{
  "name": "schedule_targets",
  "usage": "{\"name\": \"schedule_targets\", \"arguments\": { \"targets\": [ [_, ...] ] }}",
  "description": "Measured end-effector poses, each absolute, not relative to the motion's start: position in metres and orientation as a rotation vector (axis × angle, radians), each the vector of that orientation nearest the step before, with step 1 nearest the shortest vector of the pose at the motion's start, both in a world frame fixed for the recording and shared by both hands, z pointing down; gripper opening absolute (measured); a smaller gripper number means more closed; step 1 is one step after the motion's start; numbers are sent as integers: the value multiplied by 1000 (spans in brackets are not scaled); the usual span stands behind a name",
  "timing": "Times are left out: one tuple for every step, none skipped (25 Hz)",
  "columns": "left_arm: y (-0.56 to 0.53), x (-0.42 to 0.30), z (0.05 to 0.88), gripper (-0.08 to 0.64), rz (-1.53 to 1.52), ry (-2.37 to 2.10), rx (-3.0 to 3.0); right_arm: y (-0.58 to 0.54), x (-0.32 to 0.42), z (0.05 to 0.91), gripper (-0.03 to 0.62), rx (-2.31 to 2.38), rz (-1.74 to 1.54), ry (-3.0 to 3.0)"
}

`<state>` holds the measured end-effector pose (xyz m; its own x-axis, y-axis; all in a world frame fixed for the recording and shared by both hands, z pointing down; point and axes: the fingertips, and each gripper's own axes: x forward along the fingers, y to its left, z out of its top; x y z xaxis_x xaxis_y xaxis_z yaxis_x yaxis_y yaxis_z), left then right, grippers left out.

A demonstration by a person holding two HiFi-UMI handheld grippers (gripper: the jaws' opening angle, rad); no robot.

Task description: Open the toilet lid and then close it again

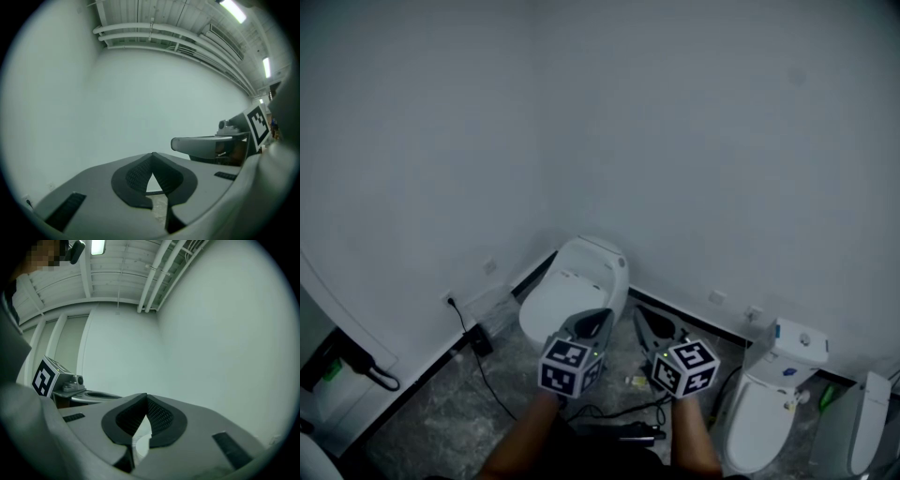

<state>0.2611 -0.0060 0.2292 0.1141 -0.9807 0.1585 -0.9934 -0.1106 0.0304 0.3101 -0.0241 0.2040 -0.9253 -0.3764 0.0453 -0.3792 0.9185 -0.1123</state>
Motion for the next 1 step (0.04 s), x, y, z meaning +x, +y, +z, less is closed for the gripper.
{"name": "schedule_targets", "arguments": {
  "targets": [
    [-6,262,229,8,149,-2006,2245,-25,311,205,8,602,185,-3055]
  ]
}}
